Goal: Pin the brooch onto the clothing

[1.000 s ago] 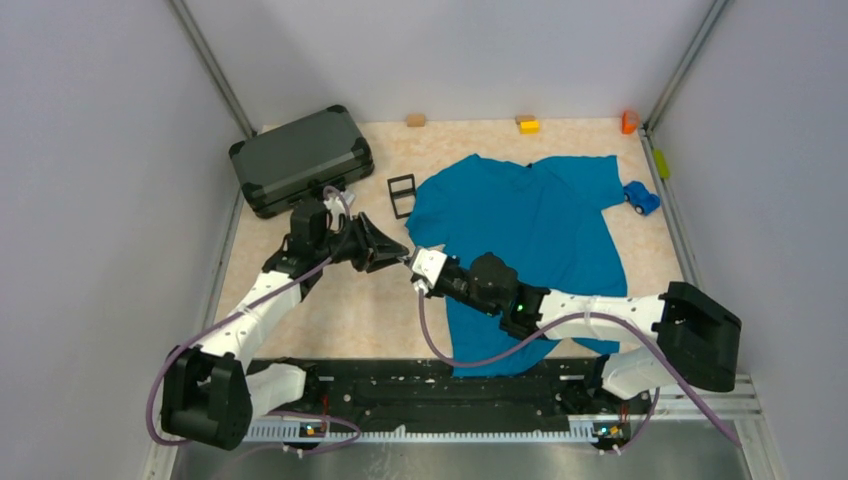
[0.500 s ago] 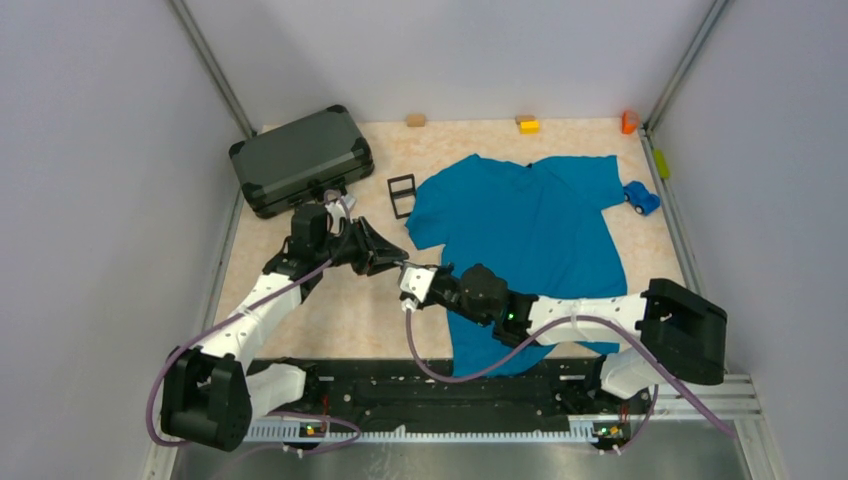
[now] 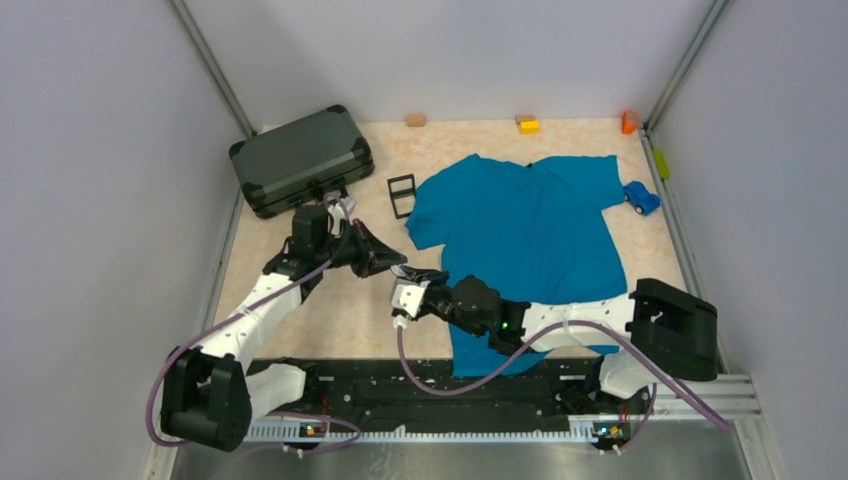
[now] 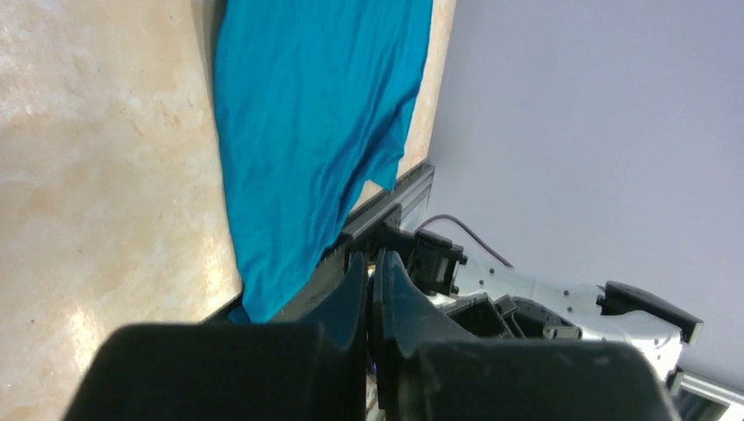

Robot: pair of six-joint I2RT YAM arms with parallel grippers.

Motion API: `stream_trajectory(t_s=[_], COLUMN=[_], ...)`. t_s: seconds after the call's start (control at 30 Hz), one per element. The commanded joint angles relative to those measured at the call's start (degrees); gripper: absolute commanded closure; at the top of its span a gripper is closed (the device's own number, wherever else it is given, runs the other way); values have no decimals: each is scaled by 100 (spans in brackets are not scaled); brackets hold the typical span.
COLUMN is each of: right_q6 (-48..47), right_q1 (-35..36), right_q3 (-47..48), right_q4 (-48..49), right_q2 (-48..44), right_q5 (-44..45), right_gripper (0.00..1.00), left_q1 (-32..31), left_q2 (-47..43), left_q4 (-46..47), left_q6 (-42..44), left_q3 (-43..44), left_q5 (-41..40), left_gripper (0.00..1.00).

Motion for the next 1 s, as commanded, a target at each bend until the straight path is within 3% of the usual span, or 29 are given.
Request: stream_trajectory(t_s=[0.0, 0.1, 0.27, 0.47, 0.67, 0.97], right_q6=[265, 701, 1894, 4218, 7019, 7877], right_q1=[38, 99, 96, -27, -804, -1437], right_q3=[31, -102, -494, -710, -1234, -630], right_q4=[450, 415, 498, 458, 1593, 1318], right_q2=[-18, -147, -707, -1471, -1676, -1363], right_q5=[744, 996, 1188, 758, -214, -2016], right_gripper=[62, 44, 34, 33, 31, 37], left_q1=[-96, -96, -100, -104, -105, -105], left_q2=[-288, -525, -1026, -1952, -2732, -2854], left_q4=[377, 1073, 2079, 3066, 3760, 3483], left_q6=[-203, -545, -573, -270, -250, 180], left_q3=[-108, -342, -772, -1389, -1740, -1486], left_q5=[177, -268, -907, -1510, -1637, -932], left_gripper=[100, 100, 100, 100, 100, 100])
